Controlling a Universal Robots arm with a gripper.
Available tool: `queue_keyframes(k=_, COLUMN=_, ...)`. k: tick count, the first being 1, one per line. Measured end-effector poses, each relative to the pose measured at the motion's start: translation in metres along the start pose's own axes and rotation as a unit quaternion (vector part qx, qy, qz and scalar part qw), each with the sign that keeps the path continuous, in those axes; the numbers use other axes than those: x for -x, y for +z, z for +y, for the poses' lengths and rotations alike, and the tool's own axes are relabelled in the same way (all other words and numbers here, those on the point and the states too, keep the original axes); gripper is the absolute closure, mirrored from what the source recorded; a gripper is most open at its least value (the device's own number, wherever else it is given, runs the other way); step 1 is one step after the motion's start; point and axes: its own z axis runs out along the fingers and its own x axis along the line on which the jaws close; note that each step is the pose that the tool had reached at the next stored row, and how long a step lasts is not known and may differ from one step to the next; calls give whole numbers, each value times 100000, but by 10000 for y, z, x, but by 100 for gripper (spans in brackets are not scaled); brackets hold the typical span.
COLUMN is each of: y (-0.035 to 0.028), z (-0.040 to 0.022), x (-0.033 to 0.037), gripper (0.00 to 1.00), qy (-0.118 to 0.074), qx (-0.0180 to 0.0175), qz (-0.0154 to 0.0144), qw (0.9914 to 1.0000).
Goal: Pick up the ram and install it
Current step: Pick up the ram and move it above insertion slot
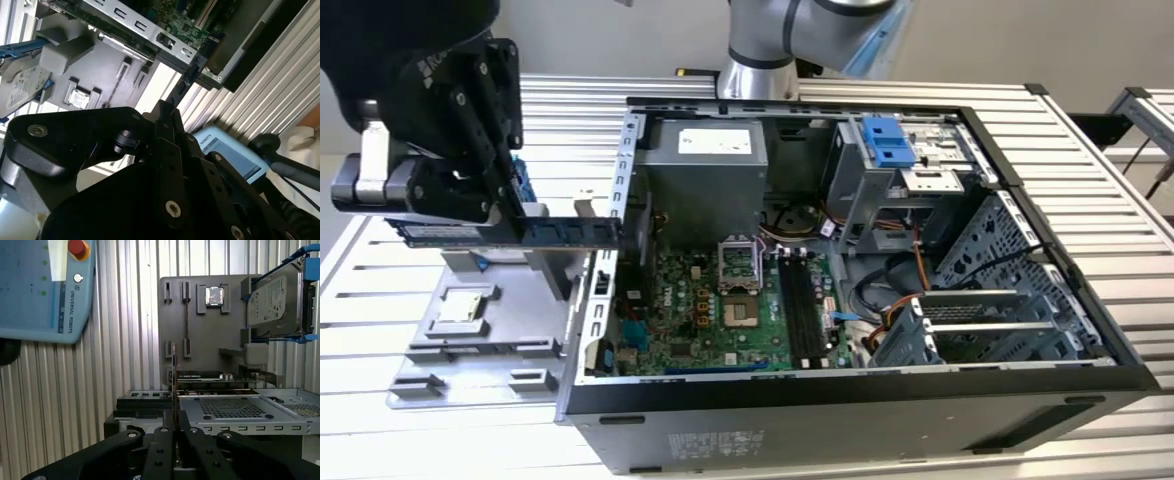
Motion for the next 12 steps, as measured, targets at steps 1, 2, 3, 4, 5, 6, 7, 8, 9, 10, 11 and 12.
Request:
queue_keyframes(k=1, y=0, z=-23, x=1, gripper=100, qy=3, qx=7, qz=0, qw=100000)
queue_keyframes(k=2, y=0, z=-46, x=2, gripper=100, qy=2, qx=11, qz=-5, qw=100000)
queue_keyframes(k=3, y=0, z=-68, x=3, gripper=100, qy=1, qx=15, qz=-5, qw=100000)
queue_keyframes(k=4, y=0, z=-93, x=4, gripper=100, qy=0, qx=21, qz=-5, qw=100000)
queue_keyframes(k=5, y=-1, z=-117, x=5, gripper=100, qy=-2, qx=29, qz=-3, qw=100000)
queue_keyframes(k=6, y=-1, z=-139, x=6, gripper=100, qy=2, qx=34, qz=-3, qw=100000)
queue_keyframes(k=7, y=-1, z=-160, x=7, gripper=100, qy=2, qx=43, qz=-2, qw=100000)
queue_keyframes(k=8, y=-1, z=-201, x=8, gripper=100, qy=1, qx=46, qz=-2, qw=100000)
queue_keyframes(k=9, y=-2, z=-220, x=9, gripper=100, qy=3, qx=50, qz=-2, qw=100000)
queue_keyframes(k=10, y=-2, z=-243, x=10, gripper=100, qy=2, qx=51, qz=-3, qw=100000)
queue_keyframes(k=11, y=-2, z=-262, x=11, gripper=100, qy=2, qx=56, qz=-1, qw=100000)
queue_keyframes(k=12, y=-2, z=-282, x=12, gripper=100, qy=0, qx=58, qz=-1, qw=100000)
